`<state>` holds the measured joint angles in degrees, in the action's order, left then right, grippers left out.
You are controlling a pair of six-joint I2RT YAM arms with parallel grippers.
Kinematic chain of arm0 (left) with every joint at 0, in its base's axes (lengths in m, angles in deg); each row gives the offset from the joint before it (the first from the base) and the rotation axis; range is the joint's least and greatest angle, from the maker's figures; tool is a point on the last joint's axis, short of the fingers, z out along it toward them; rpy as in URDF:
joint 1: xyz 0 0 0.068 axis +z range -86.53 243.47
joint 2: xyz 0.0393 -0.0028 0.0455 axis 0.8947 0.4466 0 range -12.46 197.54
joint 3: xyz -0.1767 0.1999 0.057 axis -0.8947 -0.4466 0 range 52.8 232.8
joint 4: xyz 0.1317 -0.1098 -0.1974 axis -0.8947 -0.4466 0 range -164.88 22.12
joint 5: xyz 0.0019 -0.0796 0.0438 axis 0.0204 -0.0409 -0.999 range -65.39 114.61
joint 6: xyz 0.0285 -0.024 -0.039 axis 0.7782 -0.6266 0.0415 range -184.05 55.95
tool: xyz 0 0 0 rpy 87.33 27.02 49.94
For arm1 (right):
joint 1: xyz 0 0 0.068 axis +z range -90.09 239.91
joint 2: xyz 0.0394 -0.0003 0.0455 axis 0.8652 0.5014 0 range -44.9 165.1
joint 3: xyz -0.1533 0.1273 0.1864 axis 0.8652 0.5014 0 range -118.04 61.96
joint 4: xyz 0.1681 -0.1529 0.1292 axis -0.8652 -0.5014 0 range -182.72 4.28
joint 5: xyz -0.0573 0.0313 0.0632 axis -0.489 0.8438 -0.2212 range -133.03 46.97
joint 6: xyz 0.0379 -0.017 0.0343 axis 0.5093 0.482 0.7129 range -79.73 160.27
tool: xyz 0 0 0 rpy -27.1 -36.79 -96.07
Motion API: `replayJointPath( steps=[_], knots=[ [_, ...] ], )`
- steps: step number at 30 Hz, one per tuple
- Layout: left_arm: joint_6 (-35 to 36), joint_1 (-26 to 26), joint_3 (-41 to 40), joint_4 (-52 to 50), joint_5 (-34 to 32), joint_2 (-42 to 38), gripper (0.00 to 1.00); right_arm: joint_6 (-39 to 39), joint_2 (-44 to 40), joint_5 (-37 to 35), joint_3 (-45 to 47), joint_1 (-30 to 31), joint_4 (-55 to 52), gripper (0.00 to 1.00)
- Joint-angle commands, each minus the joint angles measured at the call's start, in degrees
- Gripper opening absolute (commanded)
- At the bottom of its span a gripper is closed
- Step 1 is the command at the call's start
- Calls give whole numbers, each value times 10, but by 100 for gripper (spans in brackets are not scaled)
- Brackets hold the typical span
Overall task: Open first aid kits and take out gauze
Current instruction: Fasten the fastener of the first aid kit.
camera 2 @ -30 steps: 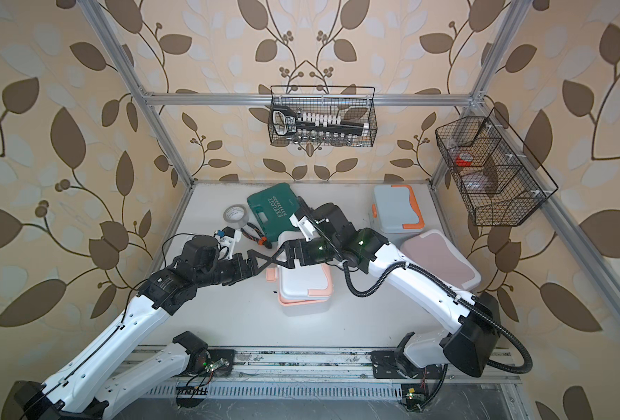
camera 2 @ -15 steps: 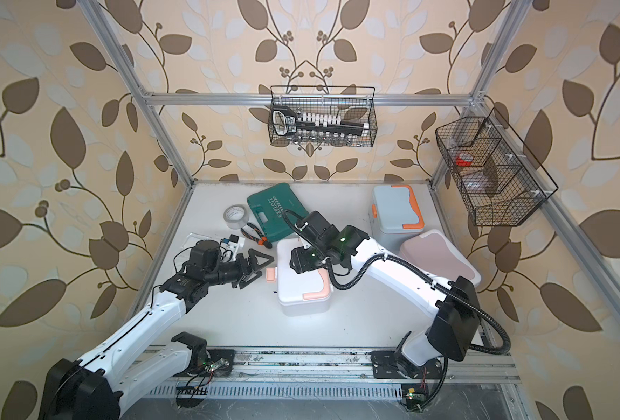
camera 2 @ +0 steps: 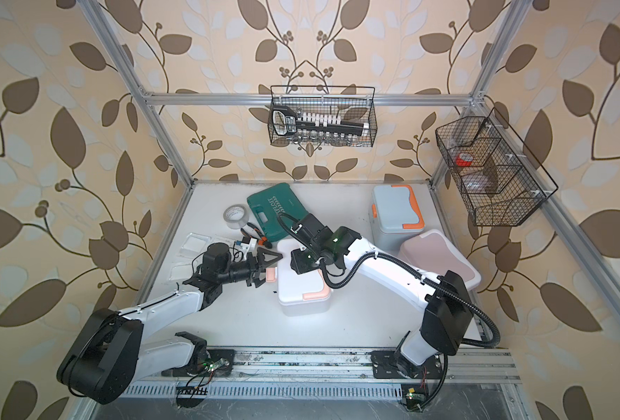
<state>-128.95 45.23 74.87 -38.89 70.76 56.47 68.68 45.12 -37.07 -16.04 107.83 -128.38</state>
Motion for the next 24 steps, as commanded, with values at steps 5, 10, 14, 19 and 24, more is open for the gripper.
replayJointPath(
  steps=[5,10,14,19,24],
  knots=[
    [-21,-21,-10,29,0,-65,99,-5,11,-9,25,4,-26,42],
    [20,-21,3,-80,-23,-102,99,-3,12,-2,26,4,-21,42],
    [37,-21,11,-152,-43,-113,99,-3,10,-3,27,4,-21,41],
    [87,-20,41,-286,-77,-134,99,-3,9,-3,28,3,-22,41],
    [107,-20,65,-360,-88,-183,99,-2,6,-3,29,4,-22,42]
  ],
)
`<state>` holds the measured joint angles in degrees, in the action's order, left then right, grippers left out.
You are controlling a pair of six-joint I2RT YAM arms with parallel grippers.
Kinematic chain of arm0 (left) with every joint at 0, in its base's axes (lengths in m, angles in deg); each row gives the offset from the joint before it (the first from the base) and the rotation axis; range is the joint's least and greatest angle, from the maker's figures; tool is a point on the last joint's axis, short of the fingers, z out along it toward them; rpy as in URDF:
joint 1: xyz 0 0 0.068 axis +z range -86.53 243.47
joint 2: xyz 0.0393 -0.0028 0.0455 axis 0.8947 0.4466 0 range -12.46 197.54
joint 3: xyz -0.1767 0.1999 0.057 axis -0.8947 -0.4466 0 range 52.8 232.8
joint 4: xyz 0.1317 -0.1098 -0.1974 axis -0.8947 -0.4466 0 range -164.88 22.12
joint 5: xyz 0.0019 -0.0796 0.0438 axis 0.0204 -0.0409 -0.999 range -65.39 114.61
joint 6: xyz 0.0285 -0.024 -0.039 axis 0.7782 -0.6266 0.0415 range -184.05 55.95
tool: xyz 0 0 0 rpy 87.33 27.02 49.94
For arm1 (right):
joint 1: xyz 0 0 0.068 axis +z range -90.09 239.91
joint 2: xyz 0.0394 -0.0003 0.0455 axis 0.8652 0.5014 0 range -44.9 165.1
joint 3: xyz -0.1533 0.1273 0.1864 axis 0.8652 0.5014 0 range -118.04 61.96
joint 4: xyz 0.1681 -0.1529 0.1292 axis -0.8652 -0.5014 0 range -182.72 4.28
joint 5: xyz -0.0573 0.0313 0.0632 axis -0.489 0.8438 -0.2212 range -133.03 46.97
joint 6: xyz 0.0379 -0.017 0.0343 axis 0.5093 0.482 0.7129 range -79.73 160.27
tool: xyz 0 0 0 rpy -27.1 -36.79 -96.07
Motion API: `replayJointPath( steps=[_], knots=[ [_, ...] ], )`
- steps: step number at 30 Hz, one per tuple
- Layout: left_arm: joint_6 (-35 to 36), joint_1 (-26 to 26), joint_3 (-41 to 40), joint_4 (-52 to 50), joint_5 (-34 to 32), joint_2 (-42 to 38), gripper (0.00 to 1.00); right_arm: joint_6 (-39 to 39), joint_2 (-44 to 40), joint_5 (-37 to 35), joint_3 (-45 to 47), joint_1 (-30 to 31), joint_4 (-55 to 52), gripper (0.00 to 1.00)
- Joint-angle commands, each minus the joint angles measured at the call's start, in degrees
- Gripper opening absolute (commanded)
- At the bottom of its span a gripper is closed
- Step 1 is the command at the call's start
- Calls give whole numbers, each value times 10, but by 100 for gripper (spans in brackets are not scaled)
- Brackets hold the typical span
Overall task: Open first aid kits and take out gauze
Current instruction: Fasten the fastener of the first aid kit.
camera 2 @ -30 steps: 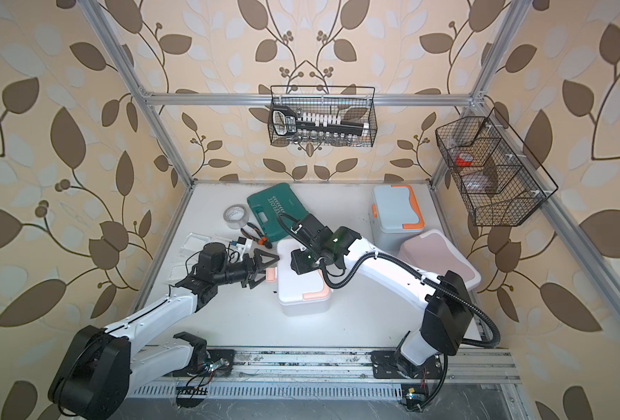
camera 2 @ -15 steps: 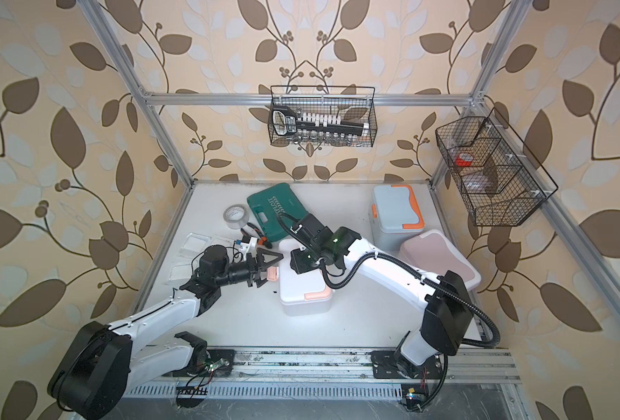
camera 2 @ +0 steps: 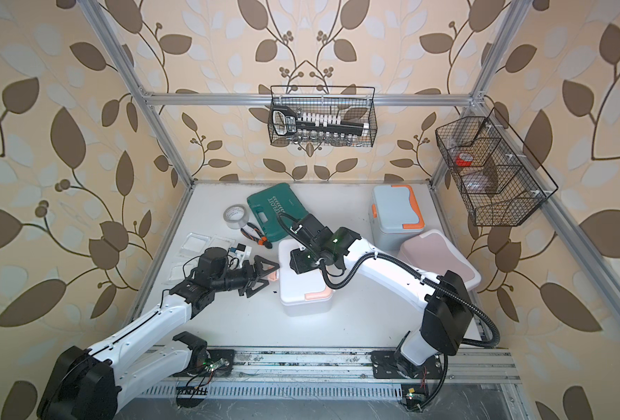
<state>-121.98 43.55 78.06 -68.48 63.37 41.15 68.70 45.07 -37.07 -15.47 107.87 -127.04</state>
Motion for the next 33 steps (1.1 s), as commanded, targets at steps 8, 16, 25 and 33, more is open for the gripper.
replayJointPath(
  steps=[8,16,25,33],
  knots=[
    [37,-4,56,-89,13,-56,99,-2,6,-2,27,4,-32,41],
    [14,-4,79,-36,52,-34,99,-5,7,-1,30,3,-28,40],
    [-2,-17,87,-6,52,-19,99,-6,11,2,31,2,-26,39],
    [-3,-42,90,13,34,9,99,-5,11,3,32,2,-25,39]
  ],
)
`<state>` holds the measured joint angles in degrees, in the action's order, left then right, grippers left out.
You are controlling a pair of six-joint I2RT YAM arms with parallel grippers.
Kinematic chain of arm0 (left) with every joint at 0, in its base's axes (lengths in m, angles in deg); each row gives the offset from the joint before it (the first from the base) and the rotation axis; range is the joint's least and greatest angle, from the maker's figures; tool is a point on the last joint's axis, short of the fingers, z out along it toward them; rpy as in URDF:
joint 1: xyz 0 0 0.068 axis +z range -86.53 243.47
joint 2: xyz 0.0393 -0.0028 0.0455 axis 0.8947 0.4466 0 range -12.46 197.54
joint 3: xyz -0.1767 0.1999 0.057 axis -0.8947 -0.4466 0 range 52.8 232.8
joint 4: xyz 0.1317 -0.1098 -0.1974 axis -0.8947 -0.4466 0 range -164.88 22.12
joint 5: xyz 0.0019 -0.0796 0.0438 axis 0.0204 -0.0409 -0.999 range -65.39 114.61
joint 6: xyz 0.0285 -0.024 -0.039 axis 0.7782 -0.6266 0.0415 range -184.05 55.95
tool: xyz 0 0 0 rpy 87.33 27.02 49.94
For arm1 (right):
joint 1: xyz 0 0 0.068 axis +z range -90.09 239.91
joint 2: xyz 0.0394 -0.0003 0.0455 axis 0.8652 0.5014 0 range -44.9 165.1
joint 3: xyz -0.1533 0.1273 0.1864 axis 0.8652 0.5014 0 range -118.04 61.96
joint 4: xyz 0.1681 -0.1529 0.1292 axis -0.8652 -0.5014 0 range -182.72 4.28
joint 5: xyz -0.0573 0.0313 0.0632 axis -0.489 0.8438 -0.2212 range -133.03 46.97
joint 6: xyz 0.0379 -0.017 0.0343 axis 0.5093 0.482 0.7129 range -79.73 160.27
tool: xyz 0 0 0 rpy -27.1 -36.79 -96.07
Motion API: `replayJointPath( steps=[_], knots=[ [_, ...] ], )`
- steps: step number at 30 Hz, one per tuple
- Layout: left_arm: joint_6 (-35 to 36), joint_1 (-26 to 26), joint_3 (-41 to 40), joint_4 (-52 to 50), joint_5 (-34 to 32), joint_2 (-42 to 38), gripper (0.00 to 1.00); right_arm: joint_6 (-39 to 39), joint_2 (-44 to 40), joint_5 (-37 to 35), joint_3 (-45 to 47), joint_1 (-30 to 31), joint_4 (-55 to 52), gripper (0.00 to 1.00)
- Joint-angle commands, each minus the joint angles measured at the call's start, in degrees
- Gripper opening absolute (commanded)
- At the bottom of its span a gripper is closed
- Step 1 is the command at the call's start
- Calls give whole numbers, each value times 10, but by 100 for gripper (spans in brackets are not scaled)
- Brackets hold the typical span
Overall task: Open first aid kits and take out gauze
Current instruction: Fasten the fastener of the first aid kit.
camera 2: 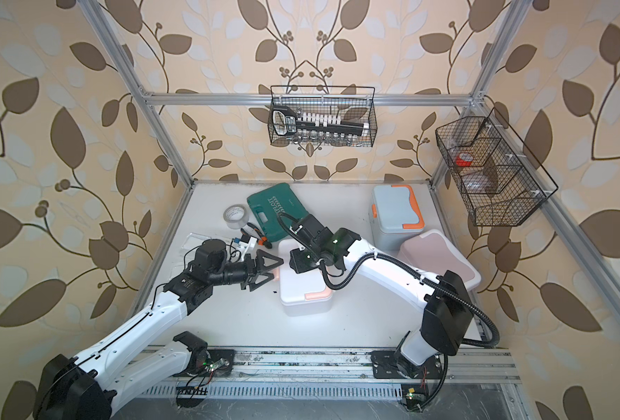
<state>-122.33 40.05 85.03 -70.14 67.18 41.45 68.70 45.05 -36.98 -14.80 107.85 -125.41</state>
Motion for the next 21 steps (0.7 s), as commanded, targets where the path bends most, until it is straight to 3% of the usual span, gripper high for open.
replayJointPath(
  steps=[1,12,21],
  knots=[
    [1,-8,20,31,-5,10,99,-6,9,1,23,3,-43,39],
    [30,-8,41,-16,-24,5,99,-5,-61,-33,0,-7,-83,61],
    [50,-8,53,-38,-31,22,99,6,-131,-1,110,-58,-58,69]
  ],
)
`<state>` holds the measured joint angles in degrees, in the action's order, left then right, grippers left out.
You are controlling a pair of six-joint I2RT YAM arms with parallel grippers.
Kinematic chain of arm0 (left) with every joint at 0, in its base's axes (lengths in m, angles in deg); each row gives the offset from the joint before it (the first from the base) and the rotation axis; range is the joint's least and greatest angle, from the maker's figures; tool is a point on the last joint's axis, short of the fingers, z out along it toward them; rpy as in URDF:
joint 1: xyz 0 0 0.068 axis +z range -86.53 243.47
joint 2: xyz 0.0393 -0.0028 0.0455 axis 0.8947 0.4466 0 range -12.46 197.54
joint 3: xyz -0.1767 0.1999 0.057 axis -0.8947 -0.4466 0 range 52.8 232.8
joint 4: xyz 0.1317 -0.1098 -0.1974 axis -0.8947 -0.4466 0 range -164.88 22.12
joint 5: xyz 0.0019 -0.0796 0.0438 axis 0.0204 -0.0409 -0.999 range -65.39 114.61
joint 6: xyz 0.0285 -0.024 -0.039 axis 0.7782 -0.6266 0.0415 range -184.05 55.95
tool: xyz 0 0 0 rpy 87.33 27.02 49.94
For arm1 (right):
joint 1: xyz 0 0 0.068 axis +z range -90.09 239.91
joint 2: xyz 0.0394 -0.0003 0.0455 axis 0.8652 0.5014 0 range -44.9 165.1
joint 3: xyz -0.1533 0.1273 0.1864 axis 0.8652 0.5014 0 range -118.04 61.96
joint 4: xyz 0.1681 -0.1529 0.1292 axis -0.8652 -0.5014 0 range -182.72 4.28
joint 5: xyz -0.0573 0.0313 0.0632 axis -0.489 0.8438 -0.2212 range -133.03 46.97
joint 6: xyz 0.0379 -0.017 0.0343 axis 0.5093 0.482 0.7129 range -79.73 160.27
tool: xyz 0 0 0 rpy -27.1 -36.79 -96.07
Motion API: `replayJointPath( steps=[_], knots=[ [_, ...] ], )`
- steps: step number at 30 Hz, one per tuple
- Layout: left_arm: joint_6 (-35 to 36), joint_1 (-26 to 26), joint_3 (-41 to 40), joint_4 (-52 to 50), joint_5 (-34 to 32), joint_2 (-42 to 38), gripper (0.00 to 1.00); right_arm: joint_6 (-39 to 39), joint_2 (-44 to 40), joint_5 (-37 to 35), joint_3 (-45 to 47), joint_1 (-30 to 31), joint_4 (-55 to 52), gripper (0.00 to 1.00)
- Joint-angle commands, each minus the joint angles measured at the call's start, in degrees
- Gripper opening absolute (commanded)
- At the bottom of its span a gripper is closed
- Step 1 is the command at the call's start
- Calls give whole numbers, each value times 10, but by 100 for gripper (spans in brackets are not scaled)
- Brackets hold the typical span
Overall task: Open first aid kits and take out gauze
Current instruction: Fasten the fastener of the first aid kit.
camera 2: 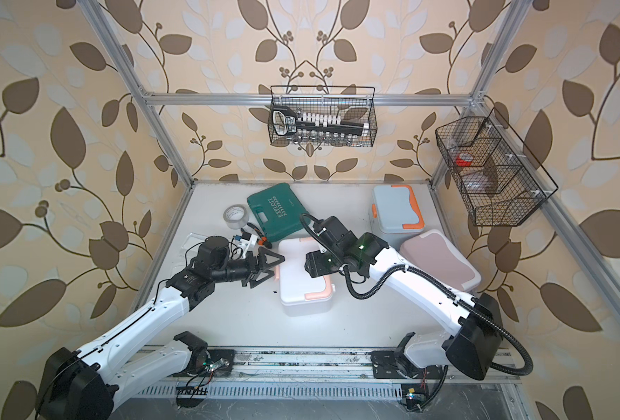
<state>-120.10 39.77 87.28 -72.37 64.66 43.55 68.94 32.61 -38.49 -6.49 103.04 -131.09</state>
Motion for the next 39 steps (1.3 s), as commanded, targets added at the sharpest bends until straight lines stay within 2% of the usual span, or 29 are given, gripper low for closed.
replayJointPath(
  steps=[1,6,13,23,25,27,29,30,33,39],
  knots=[
    [34,-6,34,-26,-11,2,99,4,-10,23,36,-12,6,69],
    [49,-6,38,-43,-17,16,99,4,-1,54,54,-15,28,71],
    [25,-10,29,20,5,52,99,2,11,61,58,-16,36,71],
    [15,-54,58,61,-8,100,99,7,12,50,63,-19,39,68],
    [27,-53,60,38,-24,89,99,11,-1,28,58,-22,31,72],
    [53,-53,71,-15,-56,70,99,9,-16,3,45,-23,12,82],
    [84,-53,79,-74,-88,53,99,2,-34,-11,33,-22,-7,96],
    [93,-53,81,-97,-97,46,99,-2,-43,-10,30,-20,-11,99],
    [115,-52,80,-154,-117,25,99,-3,-72,-12,27,4,-27,99],
    [137,-52,79,-219,-126,-15,99,24,-125,-43,28,119,-66,99]
  ],
)
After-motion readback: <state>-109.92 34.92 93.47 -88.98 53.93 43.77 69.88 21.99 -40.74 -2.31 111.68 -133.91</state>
